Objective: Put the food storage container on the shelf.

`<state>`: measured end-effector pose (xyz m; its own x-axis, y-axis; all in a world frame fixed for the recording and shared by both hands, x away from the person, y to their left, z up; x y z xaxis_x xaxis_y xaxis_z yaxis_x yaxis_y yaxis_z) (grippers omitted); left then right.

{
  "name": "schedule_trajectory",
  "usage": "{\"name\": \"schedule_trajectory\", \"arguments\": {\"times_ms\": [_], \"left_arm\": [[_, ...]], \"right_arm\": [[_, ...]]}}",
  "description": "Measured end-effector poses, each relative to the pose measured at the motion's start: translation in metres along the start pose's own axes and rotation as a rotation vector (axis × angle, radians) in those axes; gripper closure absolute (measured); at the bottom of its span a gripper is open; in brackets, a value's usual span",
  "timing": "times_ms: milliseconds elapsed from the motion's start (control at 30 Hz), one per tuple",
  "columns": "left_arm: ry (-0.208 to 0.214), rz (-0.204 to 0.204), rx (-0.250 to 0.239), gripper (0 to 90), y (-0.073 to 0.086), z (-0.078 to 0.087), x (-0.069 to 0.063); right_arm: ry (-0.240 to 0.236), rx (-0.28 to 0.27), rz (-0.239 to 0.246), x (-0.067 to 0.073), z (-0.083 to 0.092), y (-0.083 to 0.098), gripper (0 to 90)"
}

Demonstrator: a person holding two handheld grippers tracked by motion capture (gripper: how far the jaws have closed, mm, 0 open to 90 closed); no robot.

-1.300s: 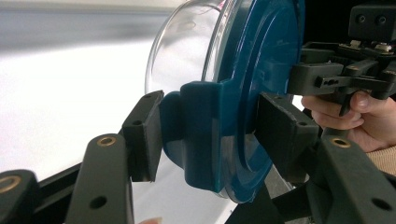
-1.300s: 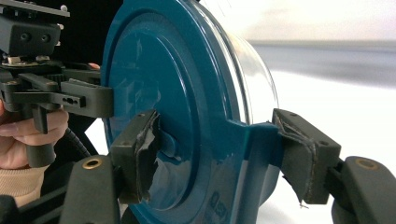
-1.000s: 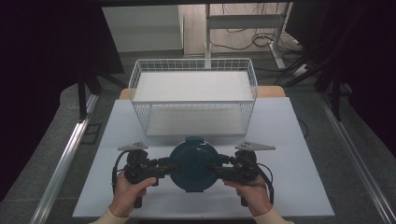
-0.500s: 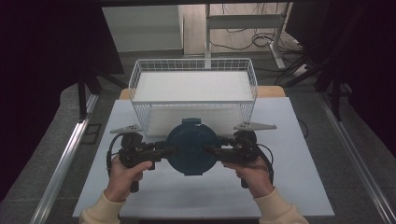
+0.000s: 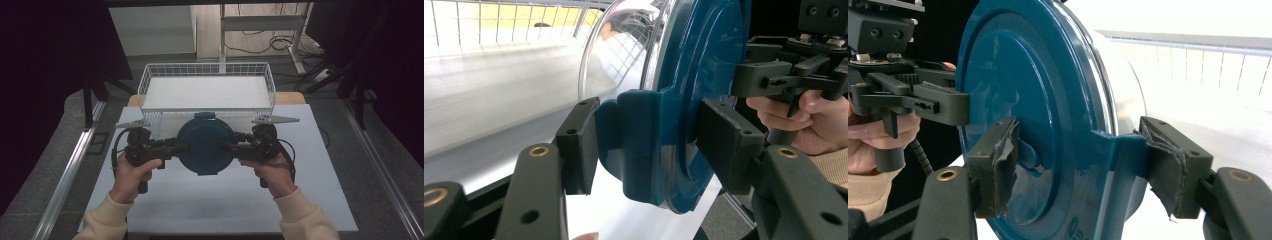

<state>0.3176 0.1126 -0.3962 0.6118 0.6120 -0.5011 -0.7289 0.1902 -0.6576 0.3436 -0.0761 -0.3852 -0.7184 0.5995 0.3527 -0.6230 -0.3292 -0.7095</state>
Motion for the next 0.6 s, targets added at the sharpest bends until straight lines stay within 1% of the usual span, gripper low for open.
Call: {"name": "schedule_trajectory", "arguments": {"times_ms": [100,267,300,333,367,600], "left_arm": [[-0.005,-0.009,-0.001,43.8,-0.004,0.001,-0.001],[-0.010,-0.022,-0.005,43.8,-0.016,0.005,-0.003],[-0.010,-0.022,-0.005,43.8,-0.016,0.005,-0.003],[-0.011,-0.023,-0.005,43.8,-0.020,0.006,-0.003],[-0.011,-0.023,-0.005,43.8,-0.020,0.006,-0.003],[-0.020,-0.033,-0.011,43.8,-0.034,0.010,-0.004]], "right_arm": [[-0.001,-0.005,0.003,-0.002,0.002,-0.005,33.9],[-0.002,-0.018,0.006,-0.002,0.006,-0.014,33.9],[-0.002,-0.018,0.006,-0.002,0.006,-0.014,33.9],[-0.001,-0.020,0.010,-0.002,0.008,-0.018,33.9],[0.000,-0.023,0.014,-0.003,0.009,-0.020,33.9],[-0.001,-0.028,0.017,-0.004,0.011,-0.030,33.9]]}}
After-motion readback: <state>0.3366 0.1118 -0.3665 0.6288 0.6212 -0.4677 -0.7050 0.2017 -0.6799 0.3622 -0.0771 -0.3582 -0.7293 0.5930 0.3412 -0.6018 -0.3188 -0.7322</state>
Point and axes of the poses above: each handheld gripper's, and its own axes: z roughly backward along the jaws, y roughly out of its underside, x roughly to its left, the point moved 8 cm from there along -z, roughly forward along the jaws, and after that the axes turned 13 degrees about x, right-handed, at the moved point
